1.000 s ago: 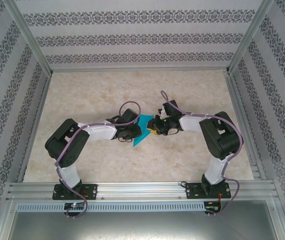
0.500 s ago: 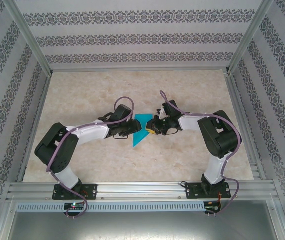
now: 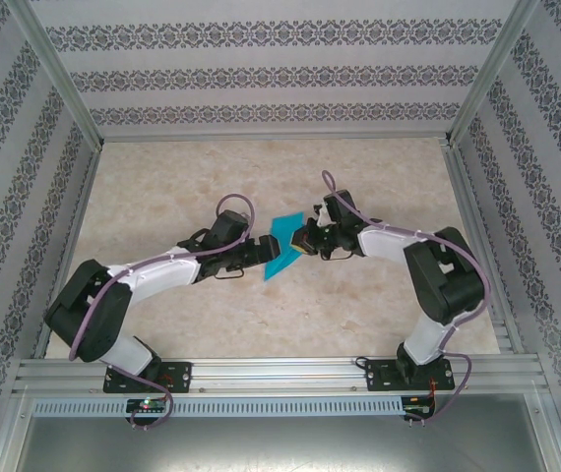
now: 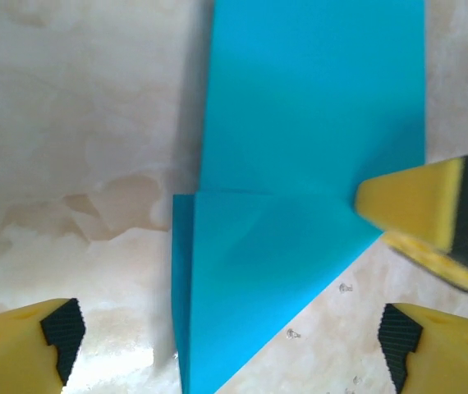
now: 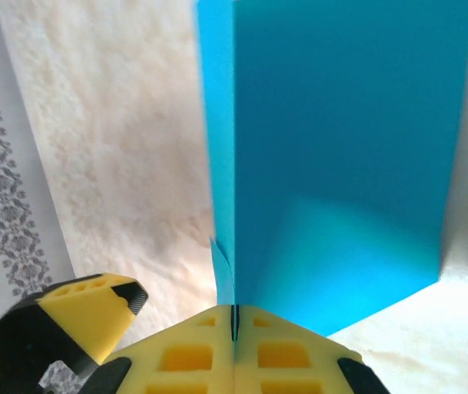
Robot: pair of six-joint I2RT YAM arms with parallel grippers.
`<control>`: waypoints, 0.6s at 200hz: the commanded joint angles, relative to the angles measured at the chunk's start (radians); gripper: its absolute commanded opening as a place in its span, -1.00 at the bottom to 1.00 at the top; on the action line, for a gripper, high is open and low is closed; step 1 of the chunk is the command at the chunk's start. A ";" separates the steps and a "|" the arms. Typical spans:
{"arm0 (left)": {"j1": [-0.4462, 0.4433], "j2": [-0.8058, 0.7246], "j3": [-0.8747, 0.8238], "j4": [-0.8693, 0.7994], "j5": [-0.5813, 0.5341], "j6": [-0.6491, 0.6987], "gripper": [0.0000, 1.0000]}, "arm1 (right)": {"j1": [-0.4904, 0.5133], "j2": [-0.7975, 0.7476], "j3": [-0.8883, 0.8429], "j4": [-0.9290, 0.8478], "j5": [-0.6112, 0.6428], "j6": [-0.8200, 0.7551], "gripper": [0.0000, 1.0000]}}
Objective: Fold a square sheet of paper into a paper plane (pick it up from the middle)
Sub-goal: Fourth fold the wing at the center of the table.
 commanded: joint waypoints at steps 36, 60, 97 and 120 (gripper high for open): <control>0.025 -0.165 -0.051 0.068 -0.093 0.180 1.00 | 0.002 -0.153 0.109 -0.152 0.179 0.022 -0.95; 0.026 -0.233 -0.085 0.100 -0.122 0.244 1.00 | 0.030 -0.157 0.197 -0.241 0.233 0.037 -0.93; 0.026 -0.290 -0.156 0.212 -0.118 0.368 1.00 | 0.071 -0.109 0.257 -0.298 0.300 0.105 -0.92; 0.026 -0.270 -0.181 0.285 -0.042 0.452 1.00 | 0.090 -0.062 0.265 -0.320 0.320 0.152 -0.94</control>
